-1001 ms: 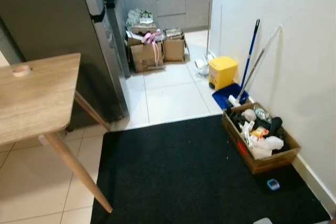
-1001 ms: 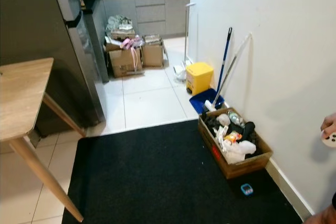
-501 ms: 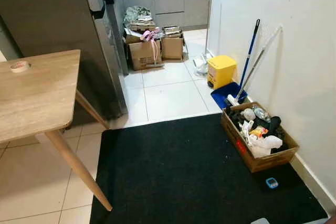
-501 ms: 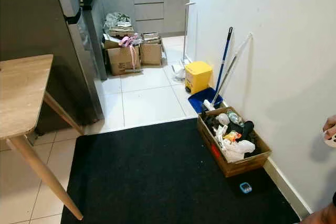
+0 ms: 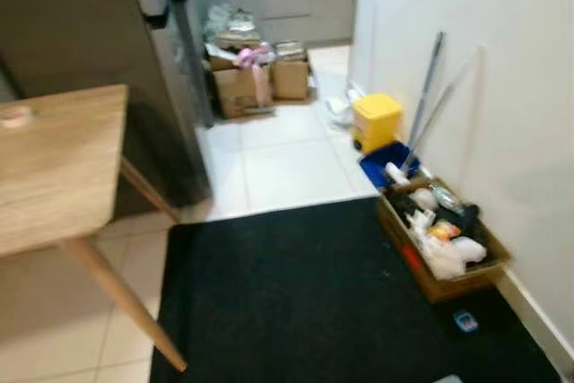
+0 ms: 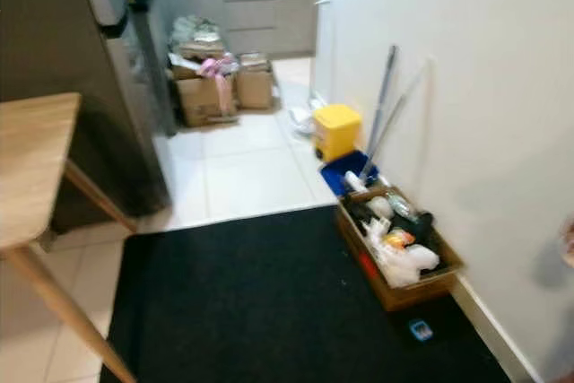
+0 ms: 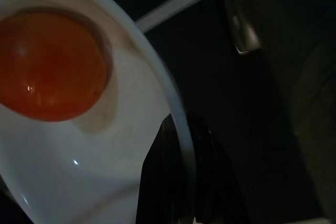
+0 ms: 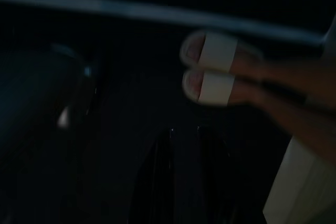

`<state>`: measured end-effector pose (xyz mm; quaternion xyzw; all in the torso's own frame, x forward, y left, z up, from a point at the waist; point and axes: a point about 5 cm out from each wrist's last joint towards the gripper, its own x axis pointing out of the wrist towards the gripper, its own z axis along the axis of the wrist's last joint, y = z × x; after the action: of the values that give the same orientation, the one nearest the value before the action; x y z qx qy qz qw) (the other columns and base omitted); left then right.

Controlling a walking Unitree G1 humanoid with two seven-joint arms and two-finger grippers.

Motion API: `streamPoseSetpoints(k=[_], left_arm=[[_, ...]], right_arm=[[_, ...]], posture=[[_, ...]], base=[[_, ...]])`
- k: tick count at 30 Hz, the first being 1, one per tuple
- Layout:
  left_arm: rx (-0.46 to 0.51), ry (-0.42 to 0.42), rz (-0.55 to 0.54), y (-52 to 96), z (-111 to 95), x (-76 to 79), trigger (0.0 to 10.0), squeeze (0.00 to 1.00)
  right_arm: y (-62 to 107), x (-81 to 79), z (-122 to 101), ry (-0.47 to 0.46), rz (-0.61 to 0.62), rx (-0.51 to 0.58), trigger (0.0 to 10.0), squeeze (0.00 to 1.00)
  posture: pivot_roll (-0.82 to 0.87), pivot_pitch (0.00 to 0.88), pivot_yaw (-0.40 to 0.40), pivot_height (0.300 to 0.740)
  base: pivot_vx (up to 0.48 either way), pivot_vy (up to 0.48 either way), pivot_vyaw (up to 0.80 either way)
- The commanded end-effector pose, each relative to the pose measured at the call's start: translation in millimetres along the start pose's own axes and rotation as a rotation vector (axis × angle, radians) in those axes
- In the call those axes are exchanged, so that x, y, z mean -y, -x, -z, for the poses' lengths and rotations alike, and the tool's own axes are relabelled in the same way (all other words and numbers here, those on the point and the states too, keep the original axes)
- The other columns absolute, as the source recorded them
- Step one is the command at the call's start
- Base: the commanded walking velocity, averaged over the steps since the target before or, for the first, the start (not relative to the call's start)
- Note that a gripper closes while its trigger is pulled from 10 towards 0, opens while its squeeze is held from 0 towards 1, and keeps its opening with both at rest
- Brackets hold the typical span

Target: Restocking fridge

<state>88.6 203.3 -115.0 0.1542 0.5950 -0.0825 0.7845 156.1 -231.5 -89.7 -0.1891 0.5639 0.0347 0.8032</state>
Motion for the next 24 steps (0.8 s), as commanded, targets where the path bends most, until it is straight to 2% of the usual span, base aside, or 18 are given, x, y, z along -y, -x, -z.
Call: streamPoseSetpoints(k=[1, 12, 20, 24], left_arm=[[0.032, 0.004, -0.01, -0.5, -8.8, -2.2, 10.0, 0.0], [0.046, 0.001, -0.017, -0.7, -13.3, -2.9, 10.0, 0.0], [0.046, 0.002, -0.013, -0.8, -13.3, -2.4, 10.0, 0.0], [0.044, 0.003, -0.012, -0.7, -12.1, -2.1, 10.0, 0.0]], right_arm=[[-0.1, -3.9, 4.7, 0.0, -0.007, -0.01, 10.0, 0.0], [-0.1, -2.3, 5.4, 0.015, 0.028, -0.018, 10.0, 0.0], [-0.1, -1.8, 5.6, 0.012, 0.039, -0.025, 10.0, 0.0], [-0.1, -1.6, 5.3, 0.008, 0.042, -0.018, 10.0, 0.0]], posture=[[-0.06, 0.0, 0.017, 0.74], [-0.06, 0.0, 0.02, 0.74], [-0.06, 0.0, 0.021, 0.74], [-0.06, 0.0, 0.021, 0.74]], base=[[0.379, 0.0, 0.0], [0.373, 0.0, 0.0], [0.369, 0.0, -0.77], [0.365, 0.0, 0.0]])
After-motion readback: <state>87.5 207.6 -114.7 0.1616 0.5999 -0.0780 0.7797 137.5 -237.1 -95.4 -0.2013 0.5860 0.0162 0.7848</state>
